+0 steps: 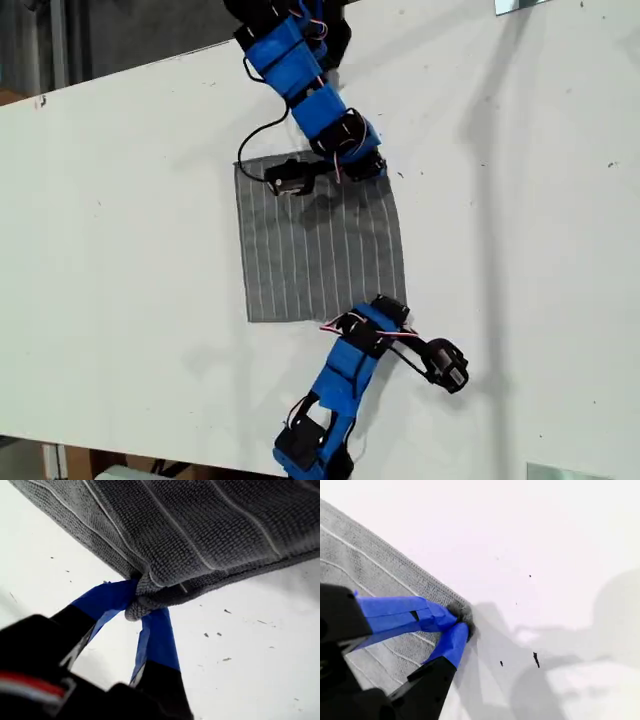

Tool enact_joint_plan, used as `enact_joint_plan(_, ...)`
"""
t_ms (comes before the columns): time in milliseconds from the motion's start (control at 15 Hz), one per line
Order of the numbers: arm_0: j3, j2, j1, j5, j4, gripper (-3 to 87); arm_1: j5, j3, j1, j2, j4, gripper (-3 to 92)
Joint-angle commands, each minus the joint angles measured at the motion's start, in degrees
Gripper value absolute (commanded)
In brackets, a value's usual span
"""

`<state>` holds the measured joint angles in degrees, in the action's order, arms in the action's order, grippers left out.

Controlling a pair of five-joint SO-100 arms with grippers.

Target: Grasp corners of a square towel and fold twice.

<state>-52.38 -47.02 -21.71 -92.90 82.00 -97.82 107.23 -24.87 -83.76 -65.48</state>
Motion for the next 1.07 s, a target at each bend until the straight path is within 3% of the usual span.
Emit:
enact_joint_plan(0,3.0,-5.1,0.4,1.7,3.3,-0.1,2.7,-10.7,1.1,-0.2,-5.9,-0.1)
enact_joint_plan(200,3.3,-13.3,2.4,6.0,8.9,-0.1,7.6,-22.9,3.8,-0.3,-15.0,-0.1)
enact_joint_plan(533,0.6,-29.0,13.2,17.1,13.9,-0.1,16.0,-23.9,16.2,-10.0,-21.4,-0.1)
enact_joint_plan(1000,-4.7,-34.8,45.6,38.1,14.3,-0.1,41.5,-26.7,45.7,-18.1,-22.0,-0.1)
